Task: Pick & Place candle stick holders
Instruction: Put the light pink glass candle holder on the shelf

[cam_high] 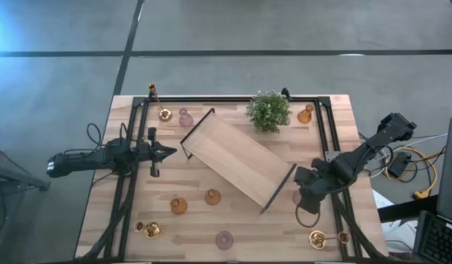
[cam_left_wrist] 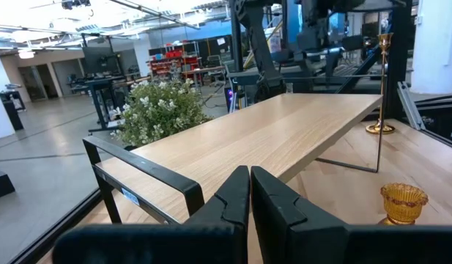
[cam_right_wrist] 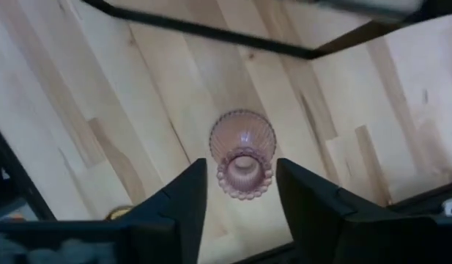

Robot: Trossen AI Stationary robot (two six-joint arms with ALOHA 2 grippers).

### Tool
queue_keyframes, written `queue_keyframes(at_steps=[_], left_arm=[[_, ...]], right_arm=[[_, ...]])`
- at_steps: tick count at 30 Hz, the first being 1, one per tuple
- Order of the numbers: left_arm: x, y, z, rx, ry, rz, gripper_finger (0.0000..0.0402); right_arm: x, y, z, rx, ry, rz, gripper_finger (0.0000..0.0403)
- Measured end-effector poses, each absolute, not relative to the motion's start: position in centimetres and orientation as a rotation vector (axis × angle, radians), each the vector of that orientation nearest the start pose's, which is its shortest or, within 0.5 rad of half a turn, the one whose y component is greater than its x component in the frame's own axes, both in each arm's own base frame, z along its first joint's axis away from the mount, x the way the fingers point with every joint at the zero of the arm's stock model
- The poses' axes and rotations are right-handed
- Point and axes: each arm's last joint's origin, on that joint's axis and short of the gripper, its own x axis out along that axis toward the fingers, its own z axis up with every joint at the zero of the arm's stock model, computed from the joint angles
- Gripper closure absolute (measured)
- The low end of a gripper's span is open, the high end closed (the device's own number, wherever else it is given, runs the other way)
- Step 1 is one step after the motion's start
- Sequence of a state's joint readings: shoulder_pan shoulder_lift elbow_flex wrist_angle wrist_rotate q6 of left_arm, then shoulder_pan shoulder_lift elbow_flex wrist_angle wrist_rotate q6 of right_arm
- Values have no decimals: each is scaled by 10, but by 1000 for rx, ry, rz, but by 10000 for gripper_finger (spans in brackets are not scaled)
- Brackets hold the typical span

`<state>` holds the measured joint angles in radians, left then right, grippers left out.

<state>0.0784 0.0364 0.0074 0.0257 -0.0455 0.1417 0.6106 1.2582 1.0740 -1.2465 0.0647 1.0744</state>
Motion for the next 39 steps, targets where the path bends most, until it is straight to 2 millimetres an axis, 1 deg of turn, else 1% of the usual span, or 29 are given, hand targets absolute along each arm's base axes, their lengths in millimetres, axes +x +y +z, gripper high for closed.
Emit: queue_keyframes(at_steps=[6,15,24,32,39], left_arm=[[99,9,166,141,12,124,383],[99,9,166,141,12,123,383],[99,9,166,141,12,124,383],[99,9,166,141,12,124,383],[99,9,166,141,12,124,383]], right_arm=[[178,123,259,405,1473,-358,191],[188,131,241,378,1551,-405,153],[190,133,235,380,1571,-445,140],[185,129,236,382,1622,-513,137],[188,133,235,423,1596,-481,135]])
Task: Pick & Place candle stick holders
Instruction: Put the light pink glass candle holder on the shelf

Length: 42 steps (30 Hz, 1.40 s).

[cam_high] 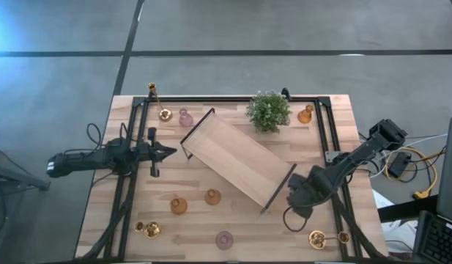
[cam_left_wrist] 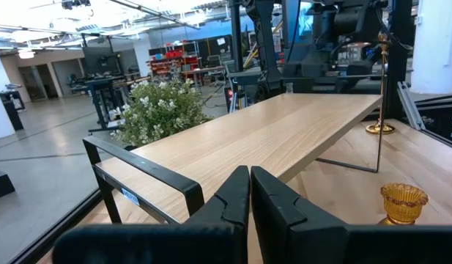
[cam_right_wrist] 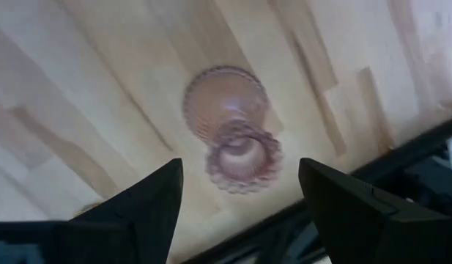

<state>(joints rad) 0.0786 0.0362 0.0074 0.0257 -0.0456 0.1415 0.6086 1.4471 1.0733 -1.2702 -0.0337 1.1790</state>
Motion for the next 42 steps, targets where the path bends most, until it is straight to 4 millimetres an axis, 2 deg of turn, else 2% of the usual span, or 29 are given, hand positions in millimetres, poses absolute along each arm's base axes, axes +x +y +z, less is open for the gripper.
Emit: queue_keyframes(at_steps=[9,21,28,35,42], left_arm=[[99,9,166,141,12,124,383],[99,9,166,141,12,123,383],[99,9,166,141,12,123,383],[99,9,166,141,12,124,383],[99,9,166,141,12,124,383]], right_arm=[[195,138,231,466,1581,-446,149],[198,144,214,427,1648,-465,172],[197,143,200,385,1685,-490,200],[195,142,199,373,1705,-483,263],[194,141,202,376,1708,-450,374]])
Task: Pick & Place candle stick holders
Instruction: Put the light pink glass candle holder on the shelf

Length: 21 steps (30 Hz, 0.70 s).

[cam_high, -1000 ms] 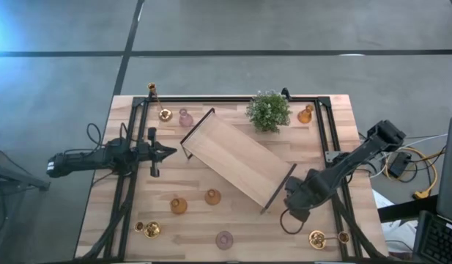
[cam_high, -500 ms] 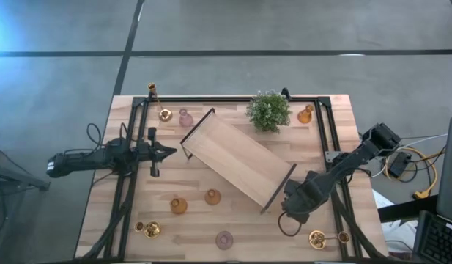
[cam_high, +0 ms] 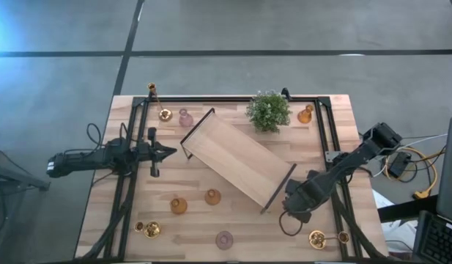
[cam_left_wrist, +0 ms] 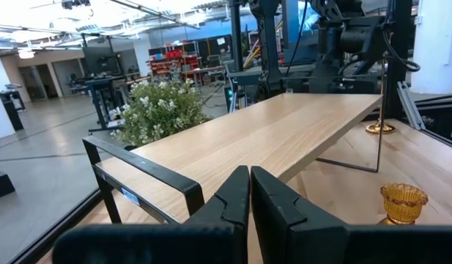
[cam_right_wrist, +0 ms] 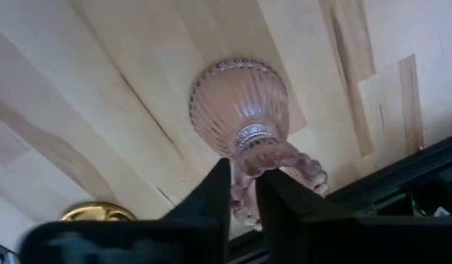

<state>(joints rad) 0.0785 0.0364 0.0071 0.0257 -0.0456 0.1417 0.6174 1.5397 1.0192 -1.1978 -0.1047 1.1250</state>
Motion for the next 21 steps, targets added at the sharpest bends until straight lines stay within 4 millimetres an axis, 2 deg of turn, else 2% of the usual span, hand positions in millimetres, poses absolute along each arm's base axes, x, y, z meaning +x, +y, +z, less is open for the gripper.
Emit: queue_keyframes(at_steps=[6,10,17,21], left_arm=[[99,9,166,141,12,123,383],[99,9,166,141,12,124,383],[99,9,166,141,12,124,383],[99,9,166,141,12,123,383]], right_arm=[[192,141,204,373,1717,-437,378],[189,140,212,396,1760,-407,381],[180,134,246,371,1807,-428,381],[175,130,273,353,1822,-446,381]])
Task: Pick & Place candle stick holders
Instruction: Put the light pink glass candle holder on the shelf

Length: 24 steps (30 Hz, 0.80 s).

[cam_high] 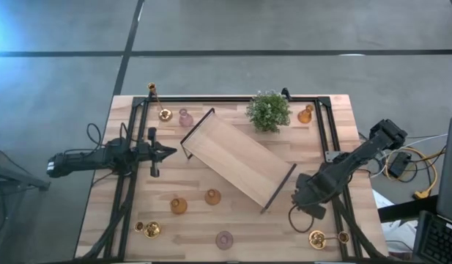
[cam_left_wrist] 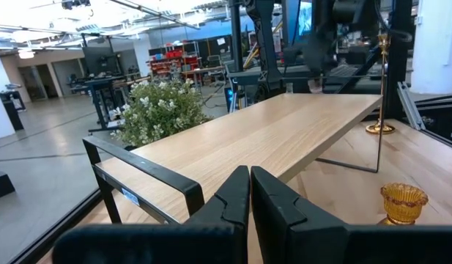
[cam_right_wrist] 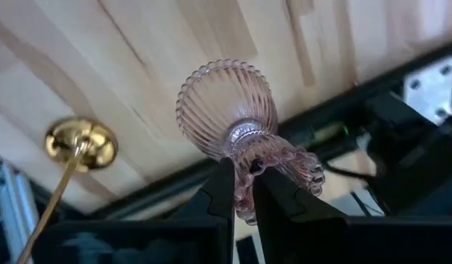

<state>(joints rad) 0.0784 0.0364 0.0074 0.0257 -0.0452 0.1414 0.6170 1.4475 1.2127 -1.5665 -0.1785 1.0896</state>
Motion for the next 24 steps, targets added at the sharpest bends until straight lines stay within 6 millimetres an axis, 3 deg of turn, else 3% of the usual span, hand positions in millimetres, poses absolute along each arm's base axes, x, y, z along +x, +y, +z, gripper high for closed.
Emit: queue_keyframes(at_steps=[19,24], left_arm=[[99,9,166,141,12,124,383],[99,9,166,141,13,124,383]], right_arm=[[185,120,400,376,1279,-154,381],[186,114,426,294,1156,-89,381]])
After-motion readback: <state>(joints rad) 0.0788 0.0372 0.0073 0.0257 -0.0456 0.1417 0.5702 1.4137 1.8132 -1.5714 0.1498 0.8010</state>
